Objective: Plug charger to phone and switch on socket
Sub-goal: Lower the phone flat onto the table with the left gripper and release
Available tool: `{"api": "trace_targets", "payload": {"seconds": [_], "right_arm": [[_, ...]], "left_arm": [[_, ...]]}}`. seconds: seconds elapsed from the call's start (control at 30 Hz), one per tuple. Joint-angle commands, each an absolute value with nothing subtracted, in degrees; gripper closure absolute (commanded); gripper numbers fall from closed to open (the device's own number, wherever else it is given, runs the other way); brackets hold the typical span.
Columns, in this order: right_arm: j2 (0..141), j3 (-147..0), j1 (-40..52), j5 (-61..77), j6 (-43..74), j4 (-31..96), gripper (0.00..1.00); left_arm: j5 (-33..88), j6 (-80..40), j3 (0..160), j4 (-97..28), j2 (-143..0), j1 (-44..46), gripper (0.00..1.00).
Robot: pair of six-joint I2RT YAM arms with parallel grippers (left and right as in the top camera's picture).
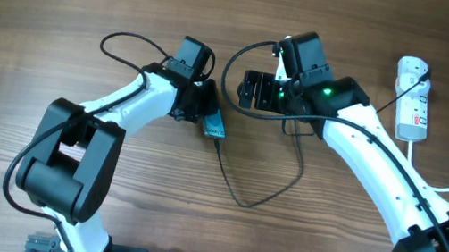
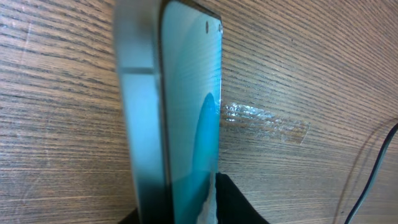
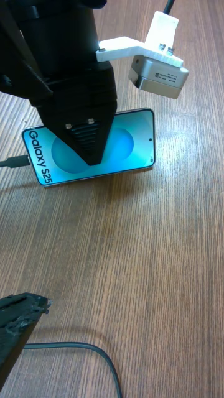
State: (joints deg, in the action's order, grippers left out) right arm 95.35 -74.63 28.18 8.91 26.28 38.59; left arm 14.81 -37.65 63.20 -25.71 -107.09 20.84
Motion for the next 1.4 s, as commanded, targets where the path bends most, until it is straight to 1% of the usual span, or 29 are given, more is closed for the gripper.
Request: {"api": "trace_targets", "payload": {"seconds": [0.0, 0.27, 0.43, 0.5, 0.67, 0.7, 0.87, 0.9, 1.0, 1.03, 1.2, 1.3, 1.37], "right_arm": [[95.2, -75.3, 28.3, 8.1, 25.5, 38.6, 0.0], [95.2, -75.3, 28.3, 8.1, 25.5, 38.6, 0.0], [95.2, -75.3, 28.3, 8.1, 25.5, 38.6, 0.0], [95.2, -75.3, 28.3, 8.1, 25.5, 38.6, 0.0], [95.2, -75.3, 28.3, 8.1, 25.5, 38.6, 0.0], [95.2, -75.3, 28.3, 8.1, 25.5, 38.6, 0.0], [95.2, -75.3, 28.3, 8.1, 25.5, 38.6, 0.0], [95.2, -75.3, 28.3, 8.1, 25.5, 38.6, 0.0], [95.2, -75.3, 28.3, 8.1, 25.5, 38.6, 0.0], [95.2, -75.3, 28.3, 8.1, 25.5, 38.6, 0.0], [95.2, -75.3, 28.3, 8.1, 25.5, 38.6, 0.0], [95.2, -75.3, 28.3, 8.1, 25.5, 38.6, 0.0], [95.2, -75.3, 28.3, 8.1, 25.5, 38.6, 0.0]], "left_arm": [[14.3, -37.8, 63.2, -25.6, -107.7, 20.9, 0.75], [14.2, -37.8, 63.2, -25.6, -107.7, 20.9, 0.75], [14.2, -37.8, 63.2, -25.6, -107.7, 20.9, 0.74], [14.2, -37.8, 63.2, -25.6, -107.7, 20.9, 0.71], [14.3, -37.8, 63.2, -25.6, -107.7, 20.9, 0.71], [14.3, -37.8, 63.2, -25.6, -107.7, 20.9, 0.65], [14.3, -37.8, 63.2, -25.5, -107.7, 20.9, 0.63], [14.3, -37.8, 63.2, -25.5, -107.7, 20.9, 0.59], [14.3, -37.8, 63.2, -25.3, -107.7, 20.9, 0.61], [14.3, -37.8, 63.2, -25.3, -107.7, 20.9, 0.59], [14.3, -37.8, 63.2, -25.3, -107.7, 20.9, 0.59], [14.3, -37.8, 63.2, -25.3, -107.7, 20.9, 0.57], [14.3, -37.8, 63.2, -25.3, -107.7, 20.9, 0.57]]}}
